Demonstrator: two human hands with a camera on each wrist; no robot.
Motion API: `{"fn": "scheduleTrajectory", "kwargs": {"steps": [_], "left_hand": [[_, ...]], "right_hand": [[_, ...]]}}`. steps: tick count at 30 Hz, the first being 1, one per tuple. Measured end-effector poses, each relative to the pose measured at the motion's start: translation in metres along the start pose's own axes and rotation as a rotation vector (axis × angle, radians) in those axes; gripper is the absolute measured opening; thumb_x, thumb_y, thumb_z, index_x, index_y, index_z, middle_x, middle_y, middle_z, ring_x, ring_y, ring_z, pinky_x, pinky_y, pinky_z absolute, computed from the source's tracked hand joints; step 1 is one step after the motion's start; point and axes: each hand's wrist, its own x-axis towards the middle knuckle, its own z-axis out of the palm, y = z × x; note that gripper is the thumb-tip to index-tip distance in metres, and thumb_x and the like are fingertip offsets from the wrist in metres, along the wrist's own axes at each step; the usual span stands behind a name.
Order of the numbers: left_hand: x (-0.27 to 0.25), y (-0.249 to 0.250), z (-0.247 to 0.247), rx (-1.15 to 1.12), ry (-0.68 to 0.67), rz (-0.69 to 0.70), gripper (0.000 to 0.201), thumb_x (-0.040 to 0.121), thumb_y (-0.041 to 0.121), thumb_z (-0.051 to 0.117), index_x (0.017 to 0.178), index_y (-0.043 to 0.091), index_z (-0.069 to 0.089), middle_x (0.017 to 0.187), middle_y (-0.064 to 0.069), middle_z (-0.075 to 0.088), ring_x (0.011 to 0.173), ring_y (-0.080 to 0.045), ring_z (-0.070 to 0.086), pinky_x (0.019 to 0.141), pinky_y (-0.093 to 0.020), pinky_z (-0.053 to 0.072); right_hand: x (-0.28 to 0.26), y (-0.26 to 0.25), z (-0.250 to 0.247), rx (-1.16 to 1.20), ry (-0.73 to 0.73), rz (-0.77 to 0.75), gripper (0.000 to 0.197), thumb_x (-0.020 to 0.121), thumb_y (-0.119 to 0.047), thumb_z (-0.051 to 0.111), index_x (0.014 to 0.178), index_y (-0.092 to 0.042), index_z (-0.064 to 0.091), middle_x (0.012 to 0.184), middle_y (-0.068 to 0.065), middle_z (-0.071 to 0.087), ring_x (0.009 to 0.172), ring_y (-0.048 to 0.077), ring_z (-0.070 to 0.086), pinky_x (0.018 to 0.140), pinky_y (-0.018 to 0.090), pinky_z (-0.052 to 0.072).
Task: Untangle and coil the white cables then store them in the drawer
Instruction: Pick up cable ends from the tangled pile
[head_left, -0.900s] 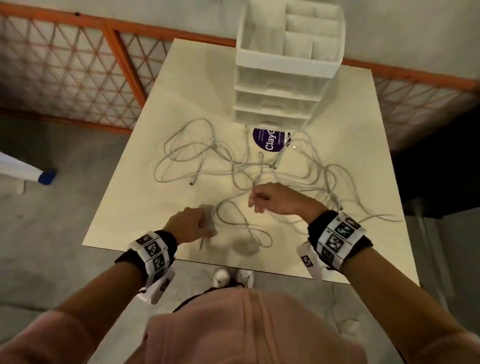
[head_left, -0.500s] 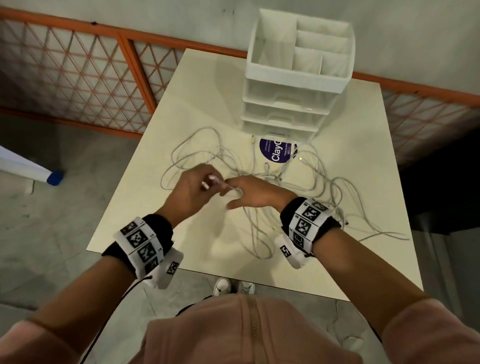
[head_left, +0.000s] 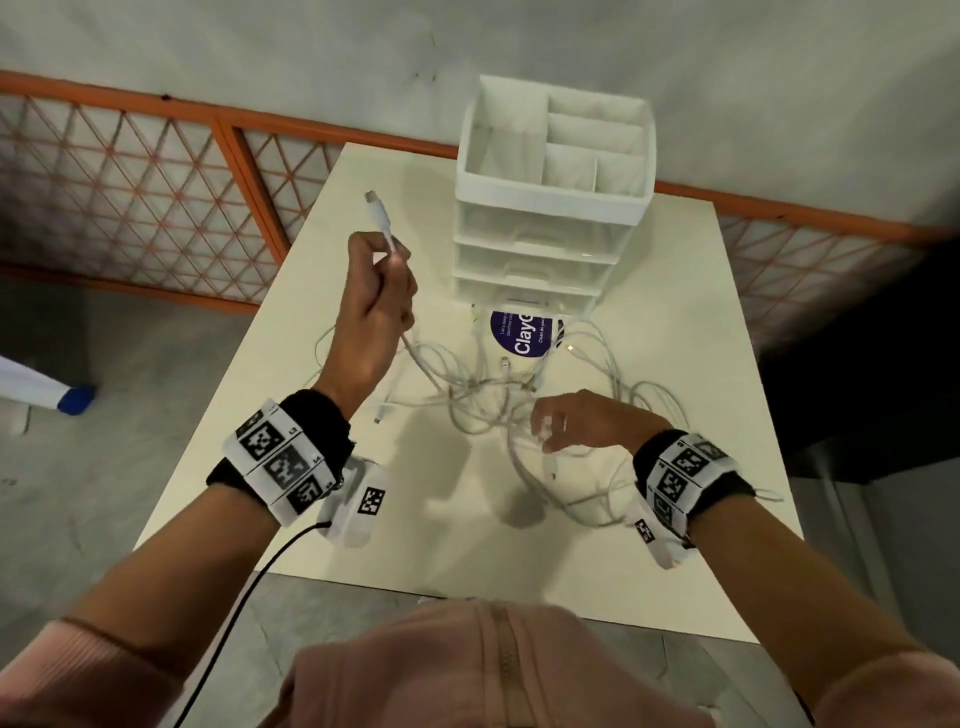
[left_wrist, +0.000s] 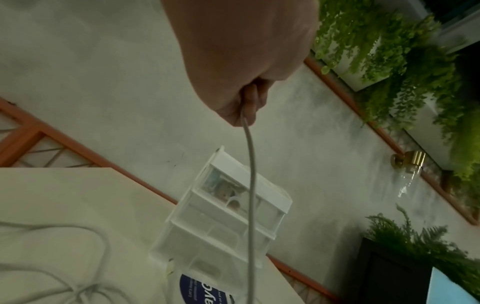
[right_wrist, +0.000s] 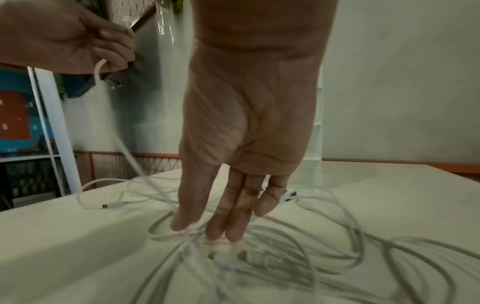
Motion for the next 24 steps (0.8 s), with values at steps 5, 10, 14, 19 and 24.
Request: {"fn": "scheduleTrajectory", "kwargs": {"steps": [5, 10, 14, 19, 24], "left_hand": [[0.0, -0.005, 0.019, 0.082, -0.114, -0.052, 0.018, 0.101, 0.025, 0.039, 0.089, 0.013, 0.035, 0.056, 0.009, 0.026, 0.05, -0.01, 0.02, 0.046, -0.027, 0.023], [0.002, 0.017, 0.056, -0.069, -0.188, -0.07, 0.016, 0.103, 0.022, 0.032, 0.09, 0.013, 0.032, 0.057, 0.011, 0.024, 0.051, -0.011, 0.017, 0.044, -0.022, 0.024], [0.012, 0.039, 0.062, -0.148, -0.179, -0.058, 0.018, 0.104, 0.021, 0.031, 0.087, 0.015, 0.033, 0.064, 0.0, 0.019, 0.055, -0.015, 0.015, 0.042, -0.019, 0.022], [0.025, 0.032, 0.033, 0.057, -0.084, 0.005, 0.019, 0.102, 0.022, 0.037, 0.088, 0.011, 0.04, 0.054, 0.011, 0.026, 0.046, -0.007, 0.021, 0.042, -0.02, 0.019], [0.013, -0.015, 0.025, 0.533, -0.407, -0.153, 0.02, 0.08, 0.042, 0.07, 0.089, 0.027, 0.061, 0.047, 0.009, 0.032, 0.045, -0.007, 0.027, 0.051, -0.022, 0.027]], "right_hand": [[-0.006, 0.007, 0.002, 0.034, 0.054, -0.012, 0.02, 0.084, -0.014, 0.068, 0.08, -0.024, 0.051, 0.08, -0.011, 0.051, 0.072, 0.006, 0.048, 0.073, 0.024, 0.038], [0.013, -0.044, 0.01, 0.228, 0.168, -0.211, 0.083, 0.064, -0.045, 0.082, 0.134, -0.038, 0.038, 0.127, -0.006, 0.045, 0.116, 0.01, 0.043, 0.099, 0.024, 0.037], [0.031, -0.053, 0.013, 0.045, 0.188, -0.197, 0.036, 0.081, -0.043, 0.068, 0.116, -0.032, 0.061, 0.11, -0.009, 0.044, 0.111, 0.018, 0.039, 0.106, 0.039, 0.03], [0.016, 0.0, 0.002, 0.142, 0.074, -0.073, 0.025, 0.096, -0.027, 0.05, 0.076, -0.015, 0.06, 0.084, 0.001, 0.067, 0.077, 0.012, 0.057, 0.078, 0.02, 0.043], [-0.012, 0.011, -0.036, 0.319, 0.213, -0.184, 0.028, 0.096, -0.022, 0.05, 0.07, -0.022, 0.06, 0.072, 0.013, 0.062, 0.063, 0.012, 0.059, 0.069, 0.017, 0.043]]}}
